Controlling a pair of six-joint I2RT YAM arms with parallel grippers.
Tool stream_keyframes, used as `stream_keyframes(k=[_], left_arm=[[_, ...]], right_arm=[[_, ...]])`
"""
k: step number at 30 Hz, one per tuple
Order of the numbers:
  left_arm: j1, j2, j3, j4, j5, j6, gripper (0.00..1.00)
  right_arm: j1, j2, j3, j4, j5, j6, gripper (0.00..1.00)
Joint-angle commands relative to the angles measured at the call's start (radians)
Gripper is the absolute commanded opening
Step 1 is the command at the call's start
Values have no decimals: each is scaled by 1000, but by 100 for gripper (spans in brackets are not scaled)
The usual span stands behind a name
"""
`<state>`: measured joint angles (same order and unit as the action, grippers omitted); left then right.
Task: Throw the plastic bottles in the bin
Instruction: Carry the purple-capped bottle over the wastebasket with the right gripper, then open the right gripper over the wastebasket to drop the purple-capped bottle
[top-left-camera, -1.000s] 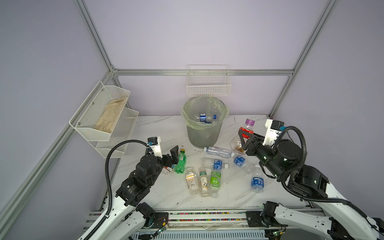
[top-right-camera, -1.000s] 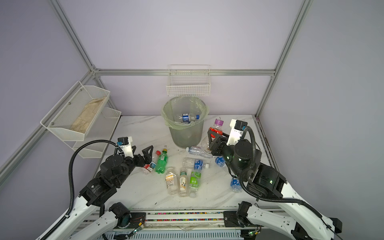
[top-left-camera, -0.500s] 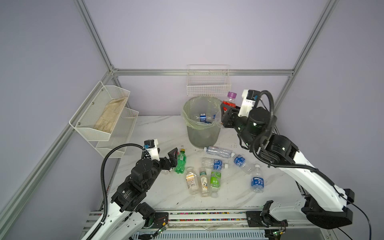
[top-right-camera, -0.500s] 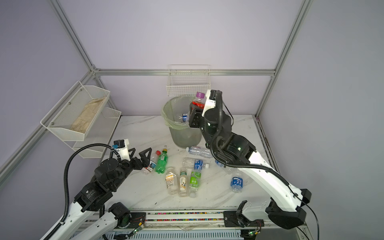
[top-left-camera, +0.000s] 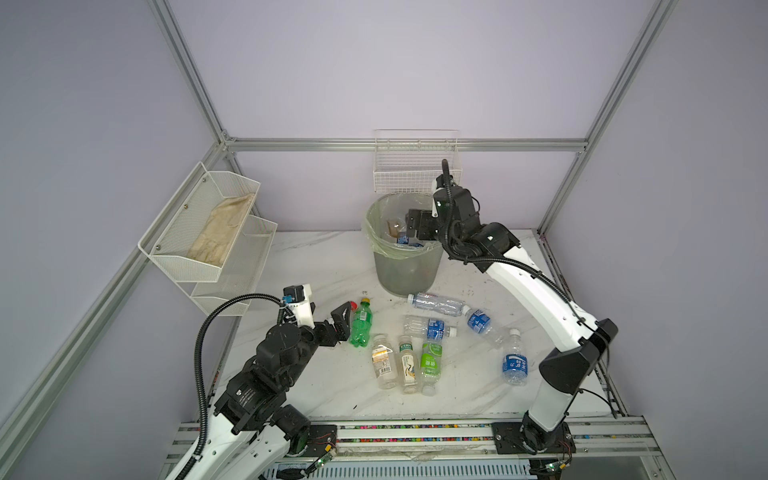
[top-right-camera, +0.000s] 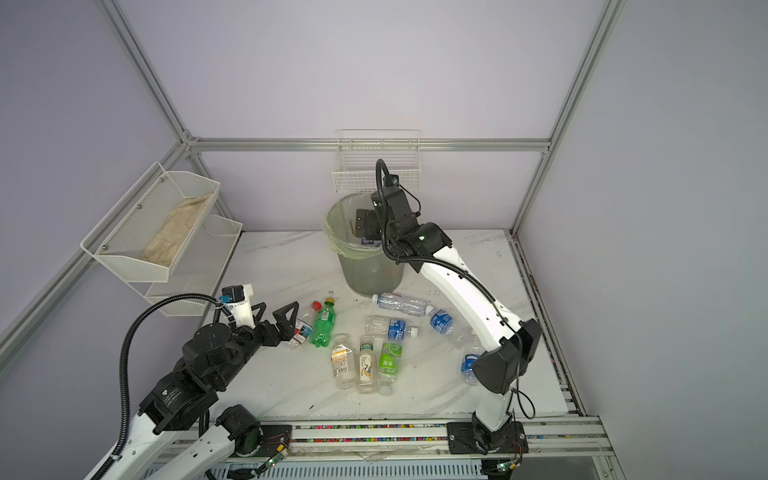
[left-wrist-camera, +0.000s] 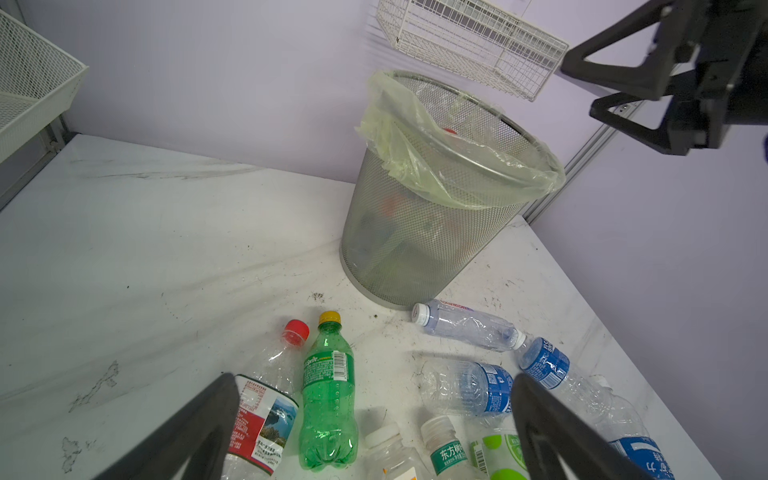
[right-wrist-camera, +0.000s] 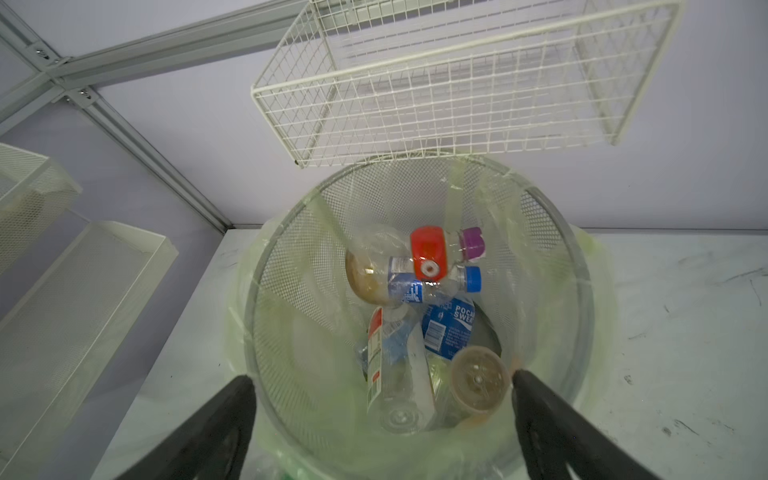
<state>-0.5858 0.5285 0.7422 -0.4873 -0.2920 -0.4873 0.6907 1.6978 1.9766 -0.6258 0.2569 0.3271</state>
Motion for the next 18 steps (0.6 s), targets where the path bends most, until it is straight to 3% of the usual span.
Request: stream_keyframes(k=[1,18], left_arm=[[-7,33,1,29,-4,6,100],[-6,117,-26,49,26,-57,100]], right_arm=[[-2,-166,-52,113,23,-15,97],[-2,-466,-472,181,77,37,97]])
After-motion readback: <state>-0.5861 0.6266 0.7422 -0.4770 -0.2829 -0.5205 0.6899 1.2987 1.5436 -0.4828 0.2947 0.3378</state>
